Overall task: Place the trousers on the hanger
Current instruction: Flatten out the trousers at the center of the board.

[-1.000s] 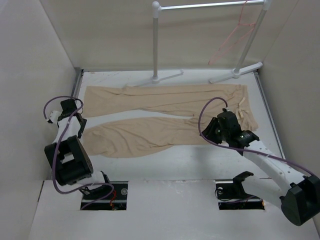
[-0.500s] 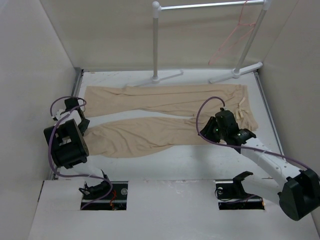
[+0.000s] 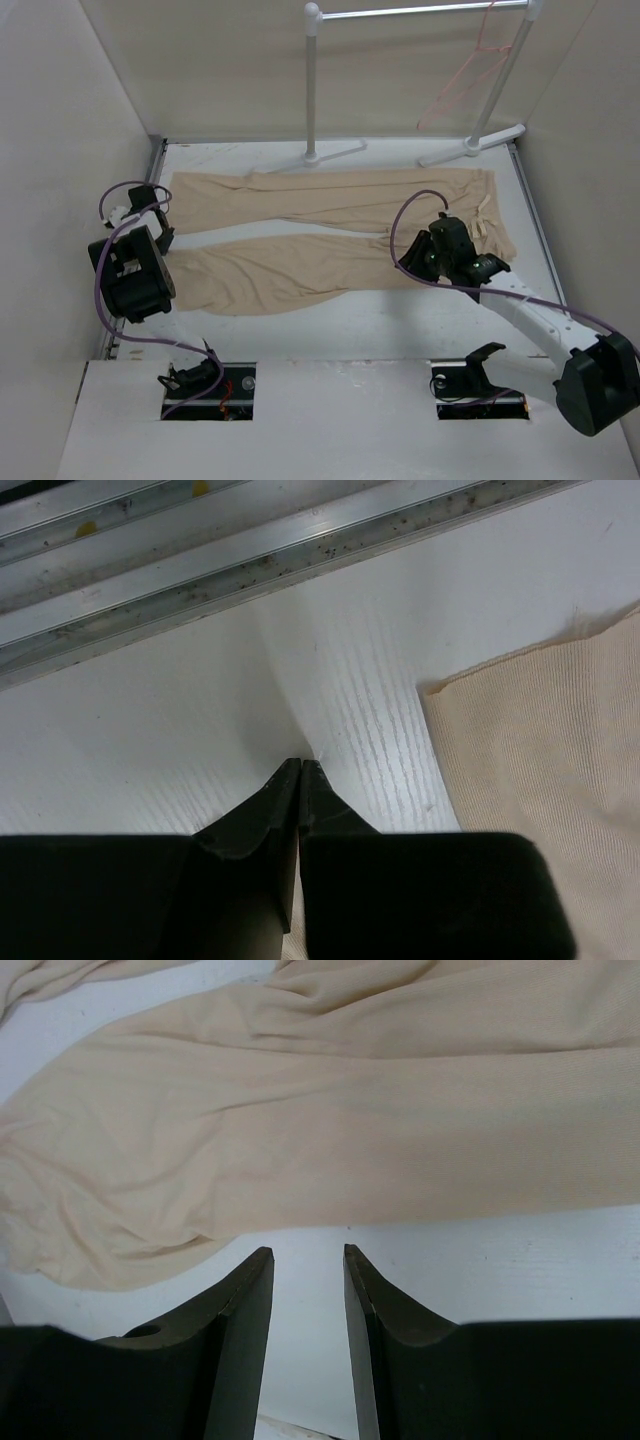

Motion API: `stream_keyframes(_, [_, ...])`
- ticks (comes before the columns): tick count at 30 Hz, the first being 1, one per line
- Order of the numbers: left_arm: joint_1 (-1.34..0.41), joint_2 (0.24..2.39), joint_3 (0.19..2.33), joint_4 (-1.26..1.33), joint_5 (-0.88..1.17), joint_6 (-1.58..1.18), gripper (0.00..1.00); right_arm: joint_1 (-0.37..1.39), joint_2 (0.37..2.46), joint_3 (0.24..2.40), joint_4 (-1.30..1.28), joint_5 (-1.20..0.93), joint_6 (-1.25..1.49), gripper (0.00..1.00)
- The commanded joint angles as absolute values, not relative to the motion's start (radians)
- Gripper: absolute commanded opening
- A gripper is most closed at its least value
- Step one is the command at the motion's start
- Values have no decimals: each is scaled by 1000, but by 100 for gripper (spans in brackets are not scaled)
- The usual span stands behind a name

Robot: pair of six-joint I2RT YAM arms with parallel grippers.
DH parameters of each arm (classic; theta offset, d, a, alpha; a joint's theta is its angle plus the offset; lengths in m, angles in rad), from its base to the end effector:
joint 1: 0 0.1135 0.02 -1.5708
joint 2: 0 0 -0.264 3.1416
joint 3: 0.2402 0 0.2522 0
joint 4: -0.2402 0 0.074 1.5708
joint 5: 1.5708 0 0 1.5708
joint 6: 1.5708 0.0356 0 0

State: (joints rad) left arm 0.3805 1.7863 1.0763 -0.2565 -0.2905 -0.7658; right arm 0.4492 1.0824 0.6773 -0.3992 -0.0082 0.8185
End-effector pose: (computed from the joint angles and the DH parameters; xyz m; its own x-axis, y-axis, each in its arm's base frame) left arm 0.3330 0.1442 0.1683 -0.1994 -0.7950 -0.5729 -0.8950 0.3859 -0.2239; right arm 0.1989 0.0962 0.2263 -0.7642 0.4421 -0.4696 0.1736 0.8422 0.5105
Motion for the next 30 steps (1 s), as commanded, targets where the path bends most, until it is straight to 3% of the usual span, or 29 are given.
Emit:
stream_keyframes(1, [375, 1793, 1129, -273, -324, -764, 0, 436, 1085, 733, -367, -5, 802, 40])
stream_keyframes(10, [375, 1897, 1344, -294, -359, -761, 2, 403, 1126, 736, -354, 2, 785, 40])
stream_keyframes(12, [375, 1911, 1365, -317, -373, -765, 10, 390, 1115, 736, -359, 2, 785, 45])
stream_keyframes(14, [375, 1887, 1352, -344, -390, -765, 27, 387, 1100, 736, -362, 2, 784, 54])
stream_keyframes(16, [375, 1821, 1289, -353, -403, -753, 41, 387, 1085, 730, -362, 2, 784, 60])
stream_keyframes(19, [393, 1669, 1136, -370, -390, -755, 48, 392, 1059, 718, -353, -6, 788, 64])
stream_keyframes(22, [413, 1508, 979, -439, -368, -773, 49, 401, 1031, 698, -345, -14, 788, 64])
stream_keyframes(26, [470, 1292, 780, -517, -301, -840, 48, 415, 986, 667, -345, -43, 793, 55])
stream_keyframes(30, [560, 1207, 657, -520, -226, -874, 49, 423, 950, 644, -348, -57, 799, 54])
